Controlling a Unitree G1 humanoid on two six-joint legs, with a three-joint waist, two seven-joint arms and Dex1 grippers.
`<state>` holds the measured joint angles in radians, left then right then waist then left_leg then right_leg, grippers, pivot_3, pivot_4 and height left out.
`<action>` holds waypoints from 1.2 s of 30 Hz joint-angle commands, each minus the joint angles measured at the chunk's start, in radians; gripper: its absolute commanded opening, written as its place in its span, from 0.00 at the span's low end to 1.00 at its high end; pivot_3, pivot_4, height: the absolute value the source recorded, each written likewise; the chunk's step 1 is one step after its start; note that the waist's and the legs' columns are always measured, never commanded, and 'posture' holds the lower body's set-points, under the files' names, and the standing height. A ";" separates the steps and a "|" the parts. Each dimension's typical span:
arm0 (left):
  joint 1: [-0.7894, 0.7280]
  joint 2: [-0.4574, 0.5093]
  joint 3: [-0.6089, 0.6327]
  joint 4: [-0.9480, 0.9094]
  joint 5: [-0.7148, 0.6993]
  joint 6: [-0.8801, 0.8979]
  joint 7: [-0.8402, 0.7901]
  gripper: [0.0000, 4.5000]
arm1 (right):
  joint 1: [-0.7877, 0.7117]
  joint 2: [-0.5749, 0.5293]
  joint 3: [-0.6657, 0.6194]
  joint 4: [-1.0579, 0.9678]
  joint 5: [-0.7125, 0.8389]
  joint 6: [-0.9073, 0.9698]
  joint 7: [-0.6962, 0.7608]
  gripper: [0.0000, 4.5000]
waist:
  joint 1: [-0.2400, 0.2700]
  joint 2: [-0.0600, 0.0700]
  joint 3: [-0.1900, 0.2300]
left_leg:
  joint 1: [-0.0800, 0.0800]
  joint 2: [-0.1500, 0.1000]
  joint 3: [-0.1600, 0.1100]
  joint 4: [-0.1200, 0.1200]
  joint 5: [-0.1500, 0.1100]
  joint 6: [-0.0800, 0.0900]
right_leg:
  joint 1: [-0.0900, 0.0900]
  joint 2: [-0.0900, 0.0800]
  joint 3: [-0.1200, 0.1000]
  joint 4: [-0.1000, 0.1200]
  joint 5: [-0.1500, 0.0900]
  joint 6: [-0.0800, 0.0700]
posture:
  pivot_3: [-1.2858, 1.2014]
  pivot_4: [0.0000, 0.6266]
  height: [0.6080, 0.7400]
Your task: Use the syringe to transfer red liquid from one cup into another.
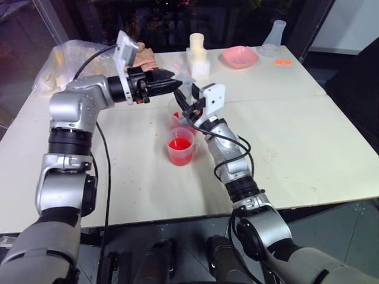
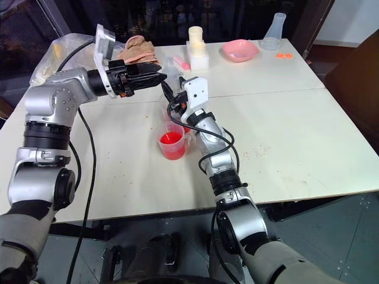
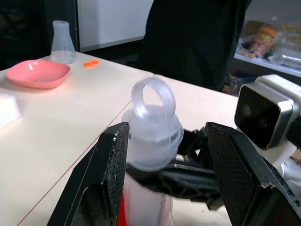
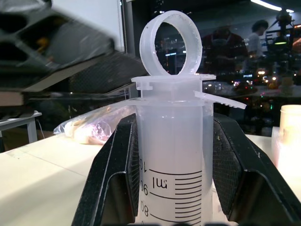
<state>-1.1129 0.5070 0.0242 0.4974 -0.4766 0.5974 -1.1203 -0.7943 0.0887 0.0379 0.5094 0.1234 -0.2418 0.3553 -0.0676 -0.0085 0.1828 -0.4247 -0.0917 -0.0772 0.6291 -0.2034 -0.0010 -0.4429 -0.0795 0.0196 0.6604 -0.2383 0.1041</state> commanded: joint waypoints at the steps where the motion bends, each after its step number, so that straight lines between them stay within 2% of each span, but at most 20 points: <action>1: -0.048 -0.007 0.009 0.019 0.012 -0.038 -0.021 0.60 | -0.002 0.003 0.012 -0.064 0.002 0.000 0.005 0.32 | -0.001 0.000 0.000 | 0.000 0.000 0.000 0.000 0.000 0.000 | 0.000 0.000 0.000 0.000 0.000 0.000 | 0.52 0.24 1.00; 10: -0.064 -0.041 0.006 0.061 0.025 -0.053 -0.066 0.60 | 0.010 0.004 0.018 -0.077 -0.001 0.012 0.001 0.32 | -0.001 0.000 0.000 | 0.000 0.000 0.000 0.000 0.000 0.000 | 0.000 0.000 0.000 0.001 0.000 0.000 | 0.52 0.24 1.00; 11: -0.065 -0.044 0.007 0.063 0.025 -0.051 -0.068 0.48 | 0.011 0.004 0.018 -0.078 -0.002 0.013 0.000 0.32 | -0.001 0.000 0.000 | 0.000 0.000 0.000 0.000 0.000 0.000 | 0.000 0.000 0.000 0.001 0.000 0.000 | 0.52 0.24 1.00; 18: -0.062 -0.056 0.000 0.060 0.028 -0.038 -0.083 0.03 | 0.014 0.001 0.021 -0.085 -0.003 0.018 -0.003 0.32 | -0.001 0.000 0.000 | 0.000 0.000 0.000 0.000 0.000 0.000 | 0.000 0.000 0.000 0.001 0.000 0.000 | 0.52 0.24 1.00; 27: -0.110 -0.059 0.015 0.102 0.054 -0.071 -0.066 0.01 | 0.024 0.017 0.031 -0.082 0.005 0.023 0.004 0.32 | -0.001 0.000 0.000 | 0.000 0.000 0.000 0.000 0.000 0.000 | 0.000 0.000 0.000 0.001 0.000 0.000 | 0.52 0.24 1.00; 36: -0.167 -0.052 0.033 0.065 0.036 -0.066 -0.070 0.01 | 0.045 0.046 0.047 -0.061 0.002 0.015 0.001 0.32 | -0.001 0.000 0.000 | 0.000 0.000 0.000 0.000 0.000 0.000 | 0.000 0.000 0.000 0.001 0.000 0.000 | 0.52 0.24 1.00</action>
<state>-1.1996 0.4513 0.0235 0.6252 -0.4209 0.5558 -1.1949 -0.7537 0.1015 0.0449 0.4550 0.1324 -0.2265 0.3392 -0.0686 -0.0086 0.1828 -0.4246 -0.0916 -0.0772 0.6292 -0.2034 -0.0008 -0.4432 -0.0793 0.0195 0.6614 -0.2383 0.1041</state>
